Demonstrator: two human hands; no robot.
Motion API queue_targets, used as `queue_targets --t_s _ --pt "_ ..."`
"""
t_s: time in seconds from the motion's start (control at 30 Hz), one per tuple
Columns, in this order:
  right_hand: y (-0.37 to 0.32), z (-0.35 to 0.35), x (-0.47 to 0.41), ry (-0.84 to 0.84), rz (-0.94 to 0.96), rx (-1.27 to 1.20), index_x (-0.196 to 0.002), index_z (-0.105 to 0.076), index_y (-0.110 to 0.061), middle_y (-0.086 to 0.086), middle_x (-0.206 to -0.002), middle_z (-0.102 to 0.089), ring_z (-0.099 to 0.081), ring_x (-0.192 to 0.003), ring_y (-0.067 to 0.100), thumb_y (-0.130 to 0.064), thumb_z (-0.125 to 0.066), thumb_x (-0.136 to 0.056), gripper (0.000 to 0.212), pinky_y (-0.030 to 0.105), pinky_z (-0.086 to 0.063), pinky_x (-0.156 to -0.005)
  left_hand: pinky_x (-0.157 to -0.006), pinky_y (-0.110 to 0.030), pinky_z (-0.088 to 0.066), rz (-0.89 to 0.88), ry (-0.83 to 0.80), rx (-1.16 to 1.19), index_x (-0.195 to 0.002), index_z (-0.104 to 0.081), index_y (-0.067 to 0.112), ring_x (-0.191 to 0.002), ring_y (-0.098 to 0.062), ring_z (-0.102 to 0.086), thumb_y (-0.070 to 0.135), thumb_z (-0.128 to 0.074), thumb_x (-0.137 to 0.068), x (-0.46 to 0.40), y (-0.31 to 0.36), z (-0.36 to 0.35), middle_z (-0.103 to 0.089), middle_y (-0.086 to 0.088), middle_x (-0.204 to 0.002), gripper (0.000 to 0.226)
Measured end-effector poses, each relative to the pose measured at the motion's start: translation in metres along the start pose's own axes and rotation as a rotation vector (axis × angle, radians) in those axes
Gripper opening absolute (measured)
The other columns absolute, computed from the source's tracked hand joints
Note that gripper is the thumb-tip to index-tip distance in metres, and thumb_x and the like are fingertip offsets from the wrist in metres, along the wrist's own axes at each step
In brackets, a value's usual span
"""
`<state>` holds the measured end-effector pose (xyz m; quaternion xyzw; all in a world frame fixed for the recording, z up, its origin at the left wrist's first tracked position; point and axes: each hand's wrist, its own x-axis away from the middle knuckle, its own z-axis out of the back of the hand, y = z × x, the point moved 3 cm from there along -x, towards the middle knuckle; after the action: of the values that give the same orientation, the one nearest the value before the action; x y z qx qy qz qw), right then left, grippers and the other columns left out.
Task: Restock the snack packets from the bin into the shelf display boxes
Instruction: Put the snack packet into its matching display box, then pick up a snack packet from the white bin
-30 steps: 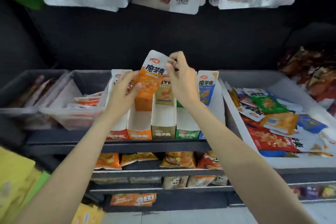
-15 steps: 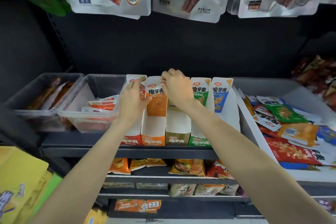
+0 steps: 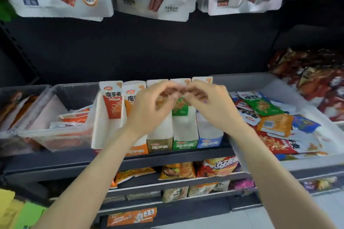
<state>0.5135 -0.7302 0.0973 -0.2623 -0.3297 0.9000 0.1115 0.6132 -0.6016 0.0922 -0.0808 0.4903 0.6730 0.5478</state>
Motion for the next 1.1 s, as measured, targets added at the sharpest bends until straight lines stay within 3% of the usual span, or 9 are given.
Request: queue_targets --t_s 0.13,0.2,0.37,0.47,0.63,0.8,0.93,1.03,1.1 --pt "0.039 0.065 0.047 -0.07 -0.08 0.049 -0.098 -0.068 -0.018 -0.006 -0.088 -0.071 -0.067 -0.081 0.004 -0.011 -0.061 -0.088 0.014 0.021 -0.052 -0.077 -0.07 -0.023 -0.049 -0.519 -0.111 -0.045 -0.1 -0.071 0.011 -0.078 -0.006 -0.063 0.012 -0.055 -0.091 -0.013 0.041 -0.06 -0.07 0.005 -0.086 0.018" --pt "0.068 0.09 0.063 -0.064 -0.127 0.142 -0.097 -0.068 -0.021 -0.009 -0.093 -0.07 -0.065 -0.087 0.001 -0.012 -0.063 -0.089 0.013 0.024 -0.052 -0.078 -0.065 -0.025 -0.05 -0.573 -0.078 -0.056 -0.097 -0.072 0.013 -0.073 -0.008 -0.063 0.012 -0.057 -0.089 -0.022 0.047 -0.09 -0.07 0.005 -0.081 0.017" --pt "0.143 0.133 0.076 -0.039 -0.324 0.445 -0.118 -0.065 -0.021 0.0 -0.122 -0.061 -0.058 -0.096 0.006 -0.018 -0.061 -0.091 0.028 0.016 -0.044 -0.084 -0.075 -0.034 -0.052 -0.075 -0.338 -0.042 -0.107 -0.066 0.024 -0.084 -0.003 -0.06 0.027 -0.06 -0.09 -0.068 0.027 -0.172 -0.067 0.014 -0.094 0.019" --pt "0.171 0.137 0.07 -0.159 -0.399 0.618 -0.141 -0.043 -0.024 0.002 -0.143 -0.046 -0.047 -0.126 0.022 -0.033 -0.053 -0.095 0.048 0.035 -0.039 -0.103 -0.076 -0.033 -0.052 0.122 -0.508 -0.141 -0.118 -0.057 0.026 -0.089 -0.007 -0.061 0.043 -0.056 -0.091 -0.092 0.018 -0.21 -0.067 0.011 -0.104 0.032" --pt "0.183 0.128 0.074 -0.372 -0.335 0.697 -0.136 -0.048 -0.029 -0.001 -0.137 -0.052 -0.05 -0.121 0.021 -0.042 -0.04 -0.098 0.041 0.042 -0.043 -0.097 -0.08 -0.036 -0.051 0.139 -0.671 -0.503 -0.133 -0.047 0.025 -0.106 -0.021 -0.059 0.069 -0.038 -0.088 -0.101 0.003 -0.248 -0.063 0.001 -0.119 0.064" --pt "0.161 0.124 0.104 -0.34 -0.212 0.519 -0.124 -0.062 -0.026 -0.008 -0.126 -0.06 -0.045 -0.121 0.012 -0.038 -0.045 -0.098 0.033 0.034 -0.036 -0.103 -0.079 -0.034 -0.048 0.077 -0.752 -0.577 -0.138 -0.041 0.027 -0.108 -0.023 -0.059 0.08 -0.03 -0.081 -0.085 0.008 -0.259 -0.061 -0.003 -0.124 0.079" --pt "0.158 0.126 0.114 -0.359 -0.213 0.417 -0.123 -0.064 -0.025 -0.009 -0.132 -0.057 -0.043 -0.127 0.01 -0.038 -0.047 -0.098 0.033 0.032 -0.035 -0.106 -0.082 -0.033 -0.047 0.094 -0.762 -0.439 -0.14 -0.037 0.026 -0.11 -0.022 -0.058 0.069 -0.059 -0.076 -0.083 0.02 -0.265 -0.058 -0.003 -0.129 0.08" --pt "0.16 0.135 0.112 -0.237 -0.207 0.323 -0.116 -0.067 -0.022 -0.008 -0.119 -0.065 -0.058 -0.104 0.005 -0.029 -0.052 -0.097 0.025 0.018 -0.044 -0.091 -0.09 -0.033 -0.045 0.263 -0.713 -0.196 -0.136 -0.041 0.019 -0.111 -0.019 -0.056 0.046 -0.081 -0.067 -0.088 0.011 -0.263 -0.058 -0.003 -0.125 0.085" --pt "0.16 0.144 0.108 -0.039 -0.272 0.215 -0.111 -0.067 -0.022 -0.01 -0.107 -0.069 -0.061 -0.089 0.0 -0.024 -0.055 -0.095 0.02 0.01 -0.045 -0.079 -0.087 -0.03 -0.047 0.345 -0.699 -0.021 -0.125 -0.052 0.016 -0.109 -0.017 -0.059 0.034 -0.082 -0.071 -0.091 0.006 -0.256 -0.062 -0.003 -0.121 0.065"
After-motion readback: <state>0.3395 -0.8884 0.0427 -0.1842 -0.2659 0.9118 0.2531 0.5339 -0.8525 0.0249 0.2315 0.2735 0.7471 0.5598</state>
